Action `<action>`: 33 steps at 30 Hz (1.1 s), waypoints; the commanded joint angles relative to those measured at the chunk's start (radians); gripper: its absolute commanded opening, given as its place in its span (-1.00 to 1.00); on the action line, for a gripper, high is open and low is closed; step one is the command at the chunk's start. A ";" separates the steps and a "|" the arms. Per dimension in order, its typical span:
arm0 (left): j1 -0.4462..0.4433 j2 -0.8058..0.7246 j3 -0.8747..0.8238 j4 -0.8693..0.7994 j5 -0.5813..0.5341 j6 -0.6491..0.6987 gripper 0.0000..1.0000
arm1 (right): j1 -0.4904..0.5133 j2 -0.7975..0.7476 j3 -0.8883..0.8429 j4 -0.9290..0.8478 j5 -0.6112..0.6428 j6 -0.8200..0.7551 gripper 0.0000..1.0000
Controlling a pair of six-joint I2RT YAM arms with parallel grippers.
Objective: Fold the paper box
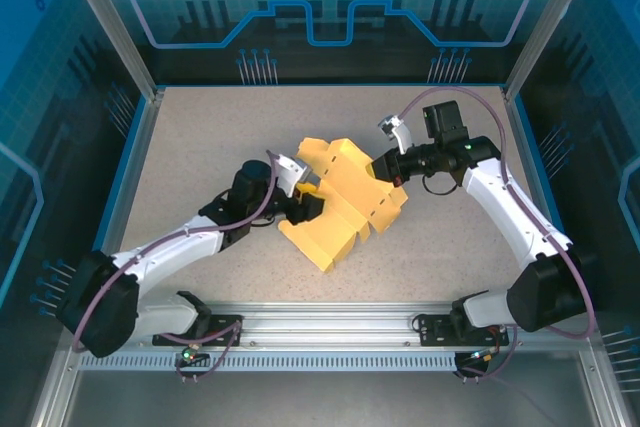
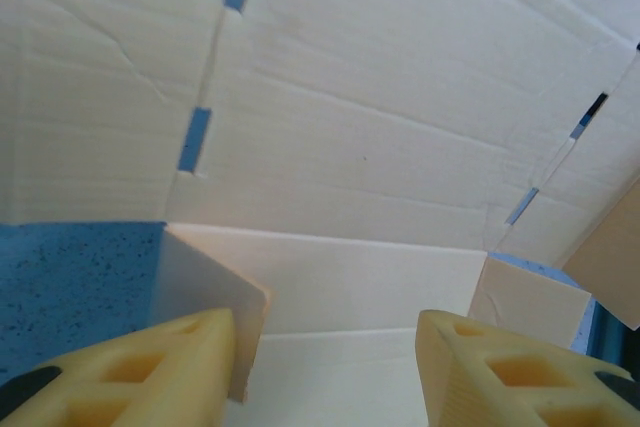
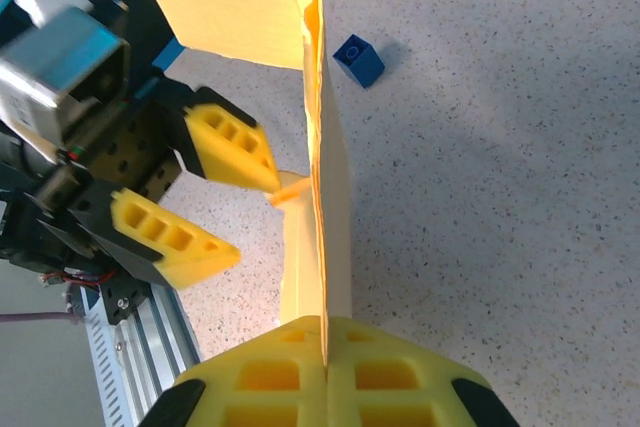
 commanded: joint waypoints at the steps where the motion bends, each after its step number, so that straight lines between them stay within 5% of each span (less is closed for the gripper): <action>1: 0.038 -0.066 0.011 -0.045 -0.010 0.030 0.04 | 0.004 -0.010 0.010 -0.042 0.018 -0.043 -1.00; 8: 0.115 -0.162 -0.011 -0.061 -0.009 0.035 0.06 | 0.058 -0.028 0.030 -0.068 0.097 -0.085 -1.00; 13: 0.166 -0.209 -0.035 -0.028 -0.159 -0.038 0.11 | 0.107 -0.026 0.067 -0.115 0.185 -0.124 -1.00; 19: 0.257 -0.212 -0.062 0.002 -0.225 -0.130 0.14 | 0.232 -0.027 0.051 -0.099 0.474 -0.162 -1.00; 33: 0.269 -0.067 -0.040 -0.009 -0.231 -0.197 0.15 | 0.432 0.072 -0.112 0.162 1.040 -0.306 -1.00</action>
